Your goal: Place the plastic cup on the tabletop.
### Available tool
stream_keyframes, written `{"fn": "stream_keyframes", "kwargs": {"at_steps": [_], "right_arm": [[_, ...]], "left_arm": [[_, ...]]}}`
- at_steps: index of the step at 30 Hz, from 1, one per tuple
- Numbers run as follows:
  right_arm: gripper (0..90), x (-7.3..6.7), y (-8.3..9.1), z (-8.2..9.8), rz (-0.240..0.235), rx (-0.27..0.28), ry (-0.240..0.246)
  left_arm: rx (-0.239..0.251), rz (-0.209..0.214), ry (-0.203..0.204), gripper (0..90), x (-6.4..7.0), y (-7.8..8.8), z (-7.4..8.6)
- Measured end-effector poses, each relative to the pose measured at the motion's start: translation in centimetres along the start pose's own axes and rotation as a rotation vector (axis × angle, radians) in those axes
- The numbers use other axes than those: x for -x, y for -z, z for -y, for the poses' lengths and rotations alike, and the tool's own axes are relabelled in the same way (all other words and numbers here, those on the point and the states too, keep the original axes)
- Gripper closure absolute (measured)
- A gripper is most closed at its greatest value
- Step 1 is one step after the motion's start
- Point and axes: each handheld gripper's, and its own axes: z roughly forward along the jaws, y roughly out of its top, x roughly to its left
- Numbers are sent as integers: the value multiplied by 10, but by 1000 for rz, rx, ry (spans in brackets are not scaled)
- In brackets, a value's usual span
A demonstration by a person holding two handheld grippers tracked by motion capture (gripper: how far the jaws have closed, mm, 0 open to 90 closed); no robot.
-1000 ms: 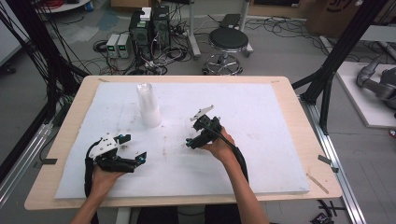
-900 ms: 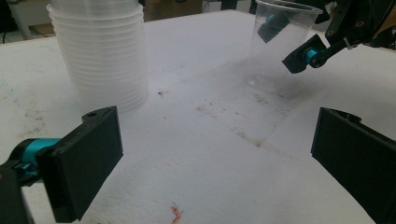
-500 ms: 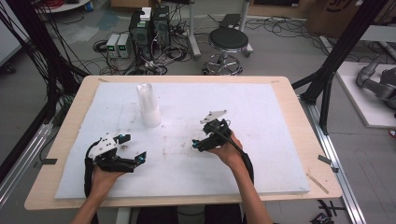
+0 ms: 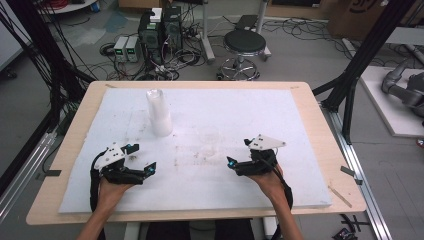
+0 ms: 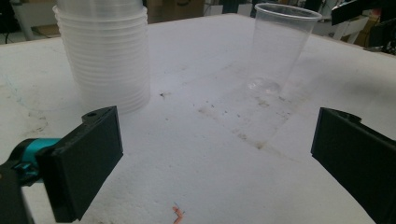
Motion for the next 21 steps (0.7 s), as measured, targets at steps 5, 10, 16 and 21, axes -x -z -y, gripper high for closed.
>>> {"fn": "stream_keyframes", "kwargs": {"at_steps": [5, 10, 16, 21], "right_arm": [[131, 5, 8, 10, 40, 25, -5], [131, 11, 14, 22, 95, 68, -14], [131, 23, 18, 37, 117, 124, -86], [131, 27, 19, 41, 140, 122, -95]], "left_arm": [[5, -4, -4, 20, 0, 0, 0], [15, -11, -10, 20, 2, 1, 1], [31, -16, -19, 20, 2, 3, 1], [37, -21, -22, 20, 3, 3, 2]]}}
